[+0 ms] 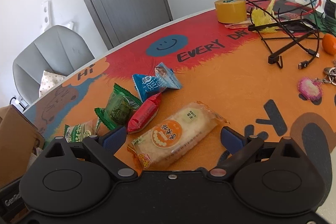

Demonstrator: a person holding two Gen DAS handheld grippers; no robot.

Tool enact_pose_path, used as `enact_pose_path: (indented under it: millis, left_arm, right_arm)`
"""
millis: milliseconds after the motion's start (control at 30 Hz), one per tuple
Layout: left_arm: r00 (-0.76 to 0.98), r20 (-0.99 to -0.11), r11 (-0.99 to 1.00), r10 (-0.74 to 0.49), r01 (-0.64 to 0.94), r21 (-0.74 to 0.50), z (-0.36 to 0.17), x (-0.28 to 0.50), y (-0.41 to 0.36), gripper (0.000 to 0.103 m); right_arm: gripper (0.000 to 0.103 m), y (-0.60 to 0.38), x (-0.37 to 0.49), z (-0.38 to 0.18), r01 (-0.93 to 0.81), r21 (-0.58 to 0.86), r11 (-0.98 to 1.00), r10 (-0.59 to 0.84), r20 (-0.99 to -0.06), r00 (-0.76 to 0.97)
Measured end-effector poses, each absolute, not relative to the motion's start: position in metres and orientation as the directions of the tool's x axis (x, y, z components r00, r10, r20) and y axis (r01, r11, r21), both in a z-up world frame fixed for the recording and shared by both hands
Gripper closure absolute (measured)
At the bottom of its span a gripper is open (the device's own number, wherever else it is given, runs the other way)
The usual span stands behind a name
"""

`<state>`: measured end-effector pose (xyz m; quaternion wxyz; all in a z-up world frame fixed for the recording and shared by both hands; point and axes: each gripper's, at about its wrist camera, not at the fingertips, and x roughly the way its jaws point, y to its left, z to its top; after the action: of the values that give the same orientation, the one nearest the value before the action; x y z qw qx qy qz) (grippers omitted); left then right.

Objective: Organize snacks
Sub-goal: 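Grasp the clear wrapped pastry with the left tool while the right tool grasps the round-labelled cake pack, then carry the clear pastry with the left tool while the right tool carries the cake pack to the box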

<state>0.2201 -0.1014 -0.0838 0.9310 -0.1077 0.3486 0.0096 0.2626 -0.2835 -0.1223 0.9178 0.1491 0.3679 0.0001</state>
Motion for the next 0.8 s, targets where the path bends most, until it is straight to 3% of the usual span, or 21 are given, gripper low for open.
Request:
enact_pose_path:
  millis: [133,300,433,533,667,800]
  left_arm:
    - [0.757,-0.651,0.974,-0.058,-0.099,-0.202,-0.083,0.220,-0.097,0.080]
    - [0.762,-0.645,0.973,-0.048,-0.109,-0.201,-0.081,0.218,-0.095,0.082]
    - [0.765,-0.643,0.973,-0.037,-0.119,-0.198,-0.080,0.213,-0.094,0.082]
    - [0.767,-0.641,0.974,-0.033,-0.120,-0.194,-0.080,0.209,-0.095,0.083]
    - [0.766,-0.642,0.973,-0.035,-0.121,-0.198,-0.079,0.202,-0.096,0.084]
    - [0.775,-0.631,0.972,-0.039,-0.116,-0.202,-0.074,0.195,-0.098,0.084]
  right_arm:
    - [0.008,-0.278,0.265,-0.123,0.119,0.231,0.966,0.074,-0.684,0.726]
    - [0.022,-0.278,0.258,-0.122,0.128,0.188,0.974,0.037,-0.689,0.724]
    - [0.028,-0.283,0.249,-0.122,0.133,0.180,0.975,0.029,-0.690,0.723]
    - [0.040,-0.288,0.242,-0.121,0.141,0.179,0.974,0.021,-0.687,0.727]
    - [0.067,-0.299,0.231,-0.121,0.153,0.195,0.969,0.022,-0.680,0.733]
    - [0.068,-0.308,0.218,-0.117,0.142,0.249,0.958,0.062,-0.664,0.746]
